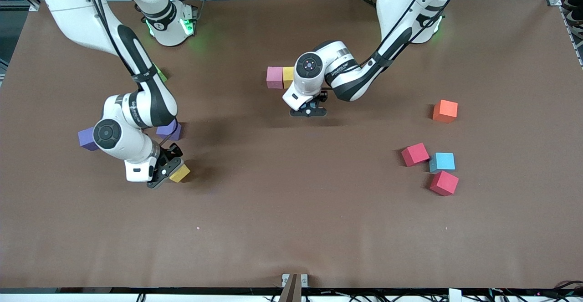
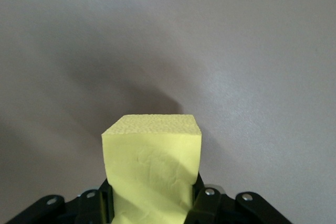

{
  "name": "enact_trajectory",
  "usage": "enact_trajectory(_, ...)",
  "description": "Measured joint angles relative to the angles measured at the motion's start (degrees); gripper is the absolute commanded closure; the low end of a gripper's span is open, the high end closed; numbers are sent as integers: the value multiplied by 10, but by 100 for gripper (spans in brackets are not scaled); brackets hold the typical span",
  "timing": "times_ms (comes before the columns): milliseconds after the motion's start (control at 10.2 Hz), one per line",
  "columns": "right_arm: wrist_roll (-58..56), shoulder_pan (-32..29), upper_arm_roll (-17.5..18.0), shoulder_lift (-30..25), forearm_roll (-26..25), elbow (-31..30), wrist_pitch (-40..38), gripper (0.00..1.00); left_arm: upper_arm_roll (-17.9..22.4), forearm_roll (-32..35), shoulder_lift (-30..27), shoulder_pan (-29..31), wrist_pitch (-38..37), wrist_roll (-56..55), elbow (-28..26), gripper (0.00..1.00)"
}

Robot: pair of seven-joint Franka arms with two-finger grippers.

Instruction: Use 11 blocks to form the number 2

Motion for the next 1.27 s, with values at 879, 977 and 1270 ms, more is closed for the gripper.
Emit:
enact_trajectory(879,-5,126,6,-28,0,2,-20,85,-109,-28,-224,189,-292,5,87,0)
enact_trajectory(977,-4,156,6,-28,0,2,-20,85,-107,-36,-233,224,-296,43,86,0)
enact_trajectory(1270,-3,254,8,-28,0,2,-20,85,-42,-53,-230,287,-297,136,82,0)
